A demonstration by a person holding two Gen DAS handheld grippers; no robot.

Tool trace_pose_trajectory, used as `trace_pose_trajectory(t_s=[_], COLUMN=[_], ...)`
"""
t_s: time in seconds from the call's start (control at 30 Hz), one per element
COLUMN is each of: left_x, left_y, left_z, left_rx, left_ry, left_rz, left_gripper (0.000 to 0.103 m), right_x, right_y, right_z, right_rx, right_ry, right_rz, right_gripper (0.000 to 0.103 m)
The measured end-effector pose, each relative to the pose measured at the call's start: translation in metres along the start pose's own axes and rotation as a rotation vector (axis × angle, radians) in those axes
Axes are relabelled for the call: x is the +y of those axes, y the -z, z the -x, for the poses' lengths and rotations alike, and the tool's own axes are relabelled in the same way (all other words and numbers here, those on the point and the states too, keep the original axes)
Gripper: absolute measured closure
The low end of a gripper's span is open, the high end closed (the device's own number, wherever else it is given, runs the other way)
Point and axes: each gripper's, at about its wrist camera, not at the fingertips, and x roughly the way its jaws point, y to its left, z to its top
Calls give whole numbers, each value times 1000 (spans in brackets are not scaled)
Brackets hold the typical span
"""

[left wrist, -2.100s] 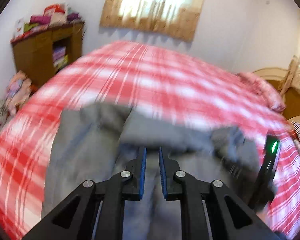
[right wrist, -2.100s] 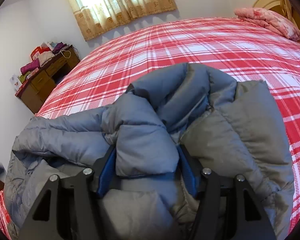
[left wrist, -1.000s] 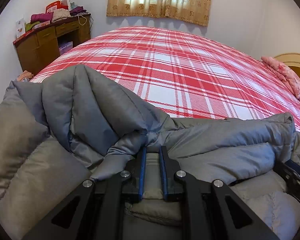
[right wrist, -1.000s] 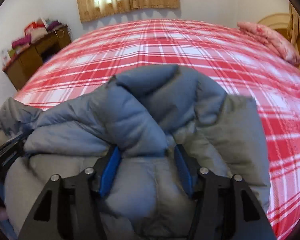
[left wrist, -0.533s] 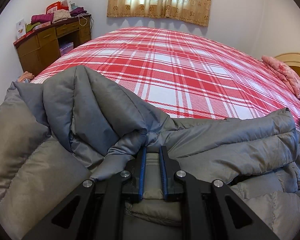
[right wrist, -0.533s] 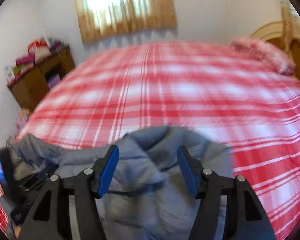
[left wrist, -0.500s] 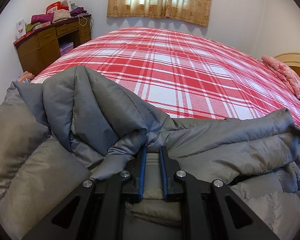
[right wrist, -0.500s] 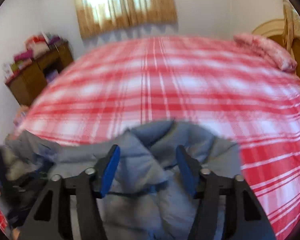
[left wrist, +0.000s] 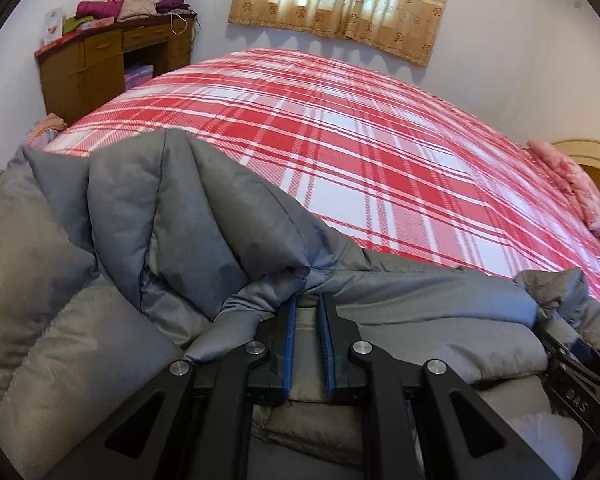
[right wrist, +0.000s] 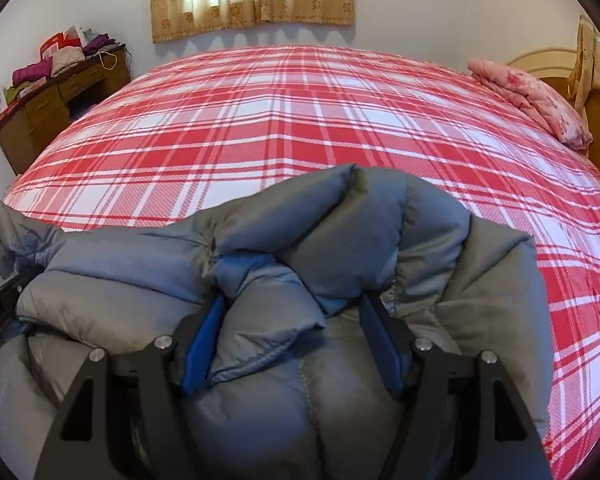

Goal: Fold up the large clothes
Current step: 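Open both grippers and release the folded grey jacket onto the bed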

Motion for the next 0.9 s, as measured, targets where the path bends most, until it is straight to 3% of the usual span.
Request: trace_pose_trajectory(t_s=[0.2, 0.33, 0.4, 0.47, 0.6, 0.7, 0.73, 0.8, 0.83, 0.87, 0.9], left_x=[-2, -8, -9, -1, 27, 54, 61, 86, 96, 115, 129], left_y=[0, 2, 8, 19, 47, 83, 94, 125, 137, 155, 169], left_z=[1, 26, 60, 104, 179, 243, 259, 300, 314, 332, 346], left_rx=[-2, 26, -40, -95, -88, -105, -115, -139, -148, -165, -182], left_ry=[-17, -53, -39, 28, 154, 218, 218, 217, 215, 207, 197], left_rz=[-15, -115, -155, -180, -151, -154, -154, -121, -97, -52, -15], left_gripper=[89, 89, 89, 89, 89, 86, 80, 59, 38, 27, 26], right_x=[-1, -21, -40, -56, -87, -115, -129, -152, -160, -170, -179], right_y=[0, -3, 0, 6, 32, 68, 86, 117, 128, 144, 158], right_z=[1, 8, 39, 78, 167, 239, 265, 303, 315, 331, 343], right_rx=[-15, 3, -58, -132, -229, -303, -325, -349, -357, -362, -354], right_ry=[11, -104, -160, -195, -250, -238, -235, -233, -226, -215, -210], right_rz=[-4, -84, -161, -210, -206, -166, -154, -136, -130, -125, -120], right_gripper=[29, 28, 32, 32, 30, 25, 20, 14, 11, 10, 9])
